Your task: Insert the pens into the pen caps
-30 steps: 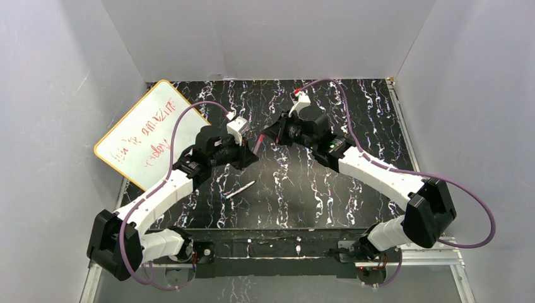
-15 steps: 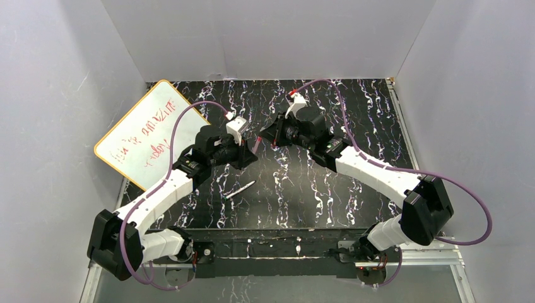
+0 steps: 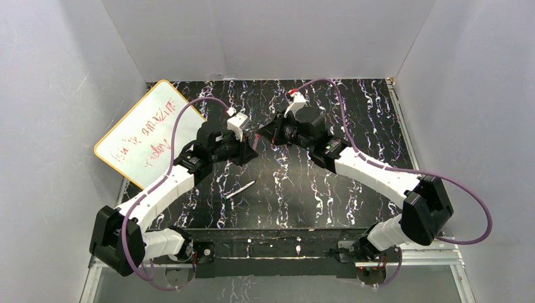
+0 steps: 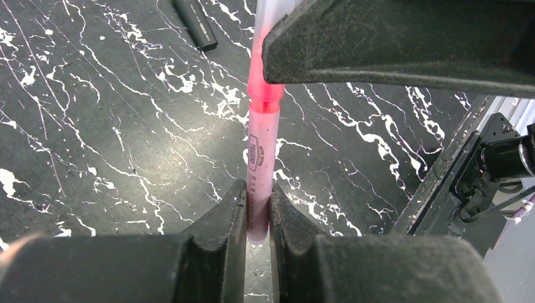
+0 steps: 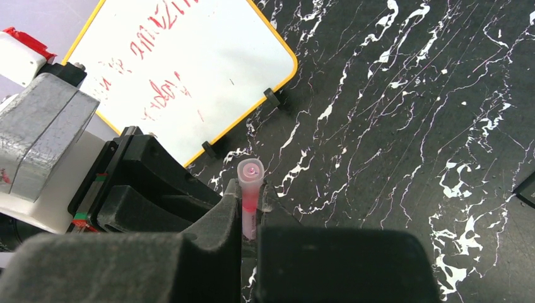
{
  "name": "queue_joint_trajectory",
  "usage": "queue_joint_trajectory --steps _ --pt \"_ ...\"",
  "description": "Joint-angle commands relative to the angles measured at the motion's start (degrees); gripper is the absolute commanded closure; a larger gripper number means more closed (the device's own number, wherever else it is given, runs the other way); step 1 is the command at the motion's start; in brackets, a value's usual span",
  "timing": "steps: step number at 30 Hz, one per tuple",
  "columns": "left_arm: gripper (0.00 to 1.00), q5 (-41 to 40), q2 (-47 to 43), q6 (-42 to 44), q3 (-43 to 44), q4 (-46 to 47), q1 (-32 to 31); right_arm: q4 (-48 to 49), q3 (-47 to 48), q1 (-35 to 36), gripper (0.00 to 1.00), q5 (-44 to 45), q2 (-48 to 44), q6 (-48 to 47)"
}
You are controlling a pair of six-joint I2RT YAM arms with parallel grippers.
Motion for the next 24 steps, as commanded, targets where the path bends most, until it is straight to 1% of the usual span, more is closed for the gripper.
queue_joint_trajectory --steps 1,10,13,15,19,21,22,24 --pt "1.00 -2.8 -0.3 -1.9 4.5 10.7 1.2 -5.6 -1.0 4.0 0.98 -7.3 0.2 -0.2" --pt "1.00 -4.6 -0.8 0.2 5.1 9.3 1.2 -6.5 -1.2 4.5 0.98 -7.9 0.1 -0.8" --pt "1.00 -5.1 -0.9 0.9 5.5 8.9 1.2 -7.3 -1.1 4.5 0.94 -7.9 0.1 -1.0" --pt "1.00 -4.8 -0.9 1.2 5.4 9.0 1.2 -7.3 -1.2 4.6 0.89 -7.6 0.0 -1.0" --pt "1.00 -3.6 -1.0 1.3 4.3 9.8 1.2 -7.4 -1.0 4.5 0.74 -6.3 -0.3 -1.5" --pt "1.00 -3.4 -1.1 1.4 3.5 10.1 1.2 -7.6 -0.9 4.5 0.64 -4.5 -0.7 -1.9" --pt "1.00 -3.4 -1.1 1.5 3.2 10.1 1.2 -7.7 -0.8 4.5 0.62 -3.3 -1.0 -2.2" --pt "1.00 -3.0 -1.1 1.8 2.5 10.1 1.2 -7.1 -1.7 4.4 0.46 0.1 -2.5 -2.6"
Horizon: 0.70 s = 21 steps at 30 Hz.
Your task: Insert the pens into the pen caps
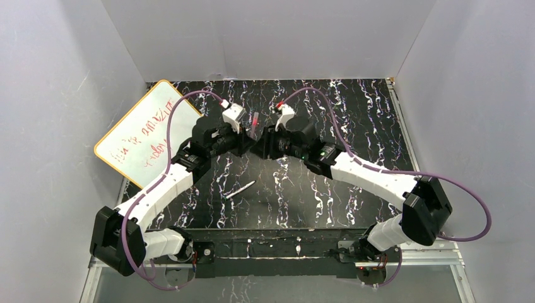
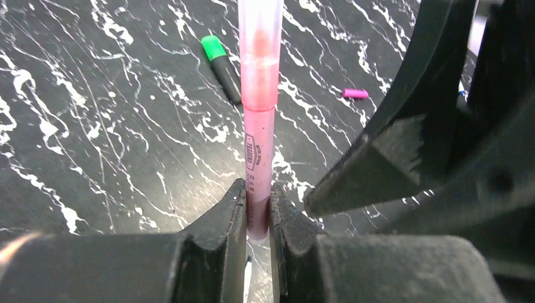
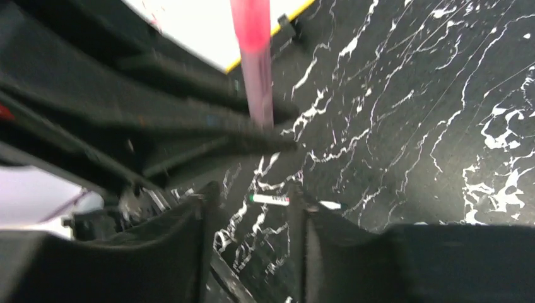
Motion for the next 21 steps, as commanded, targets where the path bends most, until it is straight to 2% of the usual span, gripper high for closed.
queue_joint_trajectory --steps 1,3,5,9,12,14,15,16,19,21 --pt "1.00 -1.0 -1.5 0.5 1.3 4.9 0.5 -1.4 -1.9 1.1 0.37 4.4 -3.8 -1.3" --pt "1.00 -0.2 -1.4 0.7 0.9 4.8 0.5 1.4 -5.1 0.7 0.20 8.4 -7.5 -1.2" --pt "1.00 1.1 -1.1 0.9 0.7 4.7 0.6 5.4 -9.2 0.2 0.07 10.4 -13.1 -2.8" --pt "1.00 5.1 -0.9 1.2 -0.2 5.9 0.5 17.5 -18.7 -1.5 0.01 9.2 -22.7 -9.9" --pt "1.00 10.7 -1.0 1.5 -0.9 7.7 0.6 20.3 -19.2 -8.1 0.01 -6.9 -24.3 -14.3" --pt "1.00 19.5 -0.7 1.0 -0.1 8.7 1.1 25.3 -17.7 -18.6 0.01 -27.2 -21.4 -12.4" --pt "1.00 24.3 -0.5 -0.3 0.1 10.3 1.1 31.8 -16.6 -23.8 0.02 -39.1 -18.0 -8.3" --pt "1.00 27.7 -0.2 -1.7 0.0 11.7 1.2 36.9 -15.4 -25.6 0.02 -42.4 -16.0 -6.4" --pt "1.00 34.0 0.6 -5.6 -0.1 15.9 1.2 45.5 -11.2 -25.7 0.03 -44.8 -10.7 -5.5" --pt "1.00 34.4 0.9 -6.4 -0.4 16.8 1.2 56.1 -8.4 -25.2 0.07 -49.7 -6.0 3.1"
